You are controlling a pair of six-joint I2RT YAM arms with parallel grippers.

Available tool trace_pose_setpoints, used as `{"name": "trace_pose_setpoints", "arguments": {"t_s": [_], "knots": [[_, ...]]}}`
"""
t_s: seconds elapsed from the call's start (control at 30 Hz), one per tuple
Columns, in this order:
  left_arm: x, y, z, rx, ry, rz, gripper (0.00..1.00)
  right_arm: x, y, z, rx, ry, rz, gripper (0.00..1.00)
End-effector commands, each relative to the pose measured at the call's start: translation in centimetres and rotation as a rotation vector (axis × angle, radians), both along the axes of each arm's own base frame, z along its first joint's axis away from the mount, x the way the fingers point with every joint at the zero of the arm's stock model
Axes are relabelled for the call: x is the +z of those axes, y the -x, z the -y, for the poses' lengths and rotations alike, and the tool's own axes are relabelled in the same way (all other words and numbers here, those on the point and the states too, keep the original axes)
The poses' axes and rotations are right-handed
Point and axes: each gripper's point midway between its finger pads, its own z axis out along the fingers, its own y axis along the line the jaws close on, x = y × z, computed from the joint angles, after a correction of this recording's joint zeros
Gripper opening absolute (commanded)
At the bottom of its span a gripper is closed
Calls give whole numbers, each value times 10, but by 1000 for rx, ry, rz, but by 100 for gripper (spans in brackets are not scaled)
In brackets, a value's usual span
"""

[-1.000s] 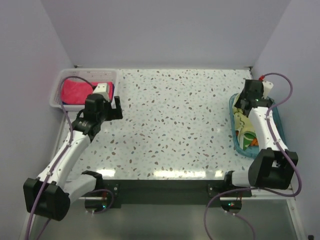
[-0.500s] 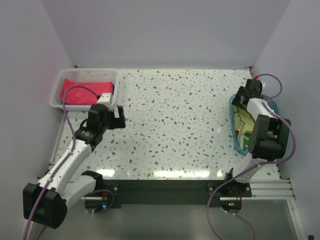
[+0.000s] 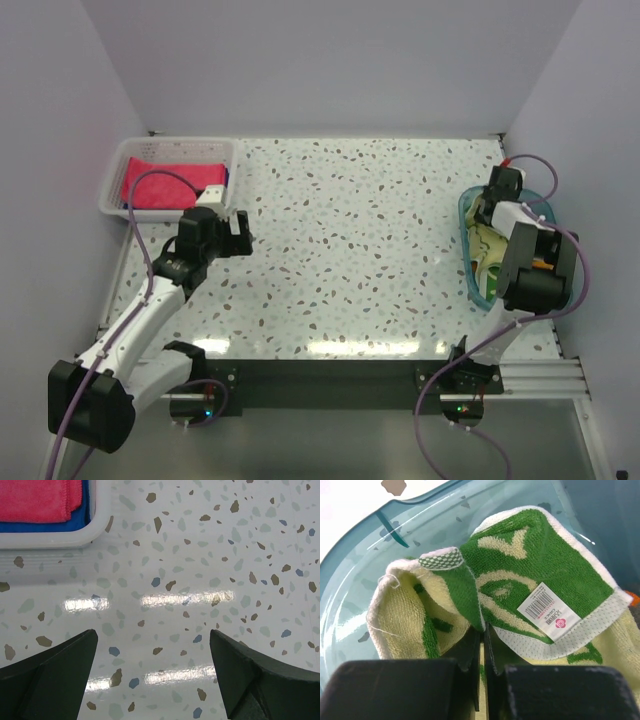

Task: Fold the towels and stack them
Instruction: Grab crumpled towel

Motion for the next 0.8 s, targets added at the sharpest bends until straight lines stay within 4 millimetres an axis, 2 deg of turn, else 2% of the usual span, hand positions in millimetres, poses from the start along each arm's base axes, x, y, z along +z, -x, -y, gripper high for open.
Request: {"name": "trace_pose_setpoints", "arguments": {"t_s": [0.0, 0.07, 0.2, 0.23, 0.27, 0.33, 0.37, 0.43, 0.47, 0.57, 0.6, 0.67, 0.7, 0.77], "knots": [[15, -9, 5, -4, 29, 61, 100, 45, -5, 14, -23, 87, 104, 0], [14, -10, 5, -3, 28, 60, 100, 55, -3, 18, -33, 110, 115, 0], [15, -9, 5, -4, 30, 63, 100, 94, -1, 13, -27, 134, 182, 0], [14, -9, 5, -5, 28, 62, 100, 116, 1, 11, -20, 149, 227, 0], [14, -9, 5, -4, 29, 59, 100, 127, 2, 9, -14, 158, 243, 0], [15, -10, 6, -3, 31, 63, 100, 164, 1, -2, 29, 178, 303, 0], [14, -10, 5, -3, 29, 62, 100, 176, 0, -8, 48, 184, 315, 0], [15, -11, 6, -2, 30, 61, 100, 214, -4, -29, 116, 212, 354, 0], [13, -11, 5, 1, 25, 58, 100, 247, -10, -51, 166, 228, 414, 0], [13, -11, 4, 7, 24, 57, 100, 285, -12, -86, 262, 270, 445, 0], [12, -11, 4, 7, 22, 54, 100, 315, -14, -109, 319, 279, 495, 0], [13, -12, 2, 13, 17, 56, 100, 343, -16, -129, 363, 287, 542, 0], [12, -11, 2, 16, 17, 54, 100, 369, -19, -149, 403, 282, 593, 0], [12, -12, 1, 18, 14, 56, 100, 396, -22, -168, 445, 286, 641, 0]]}}
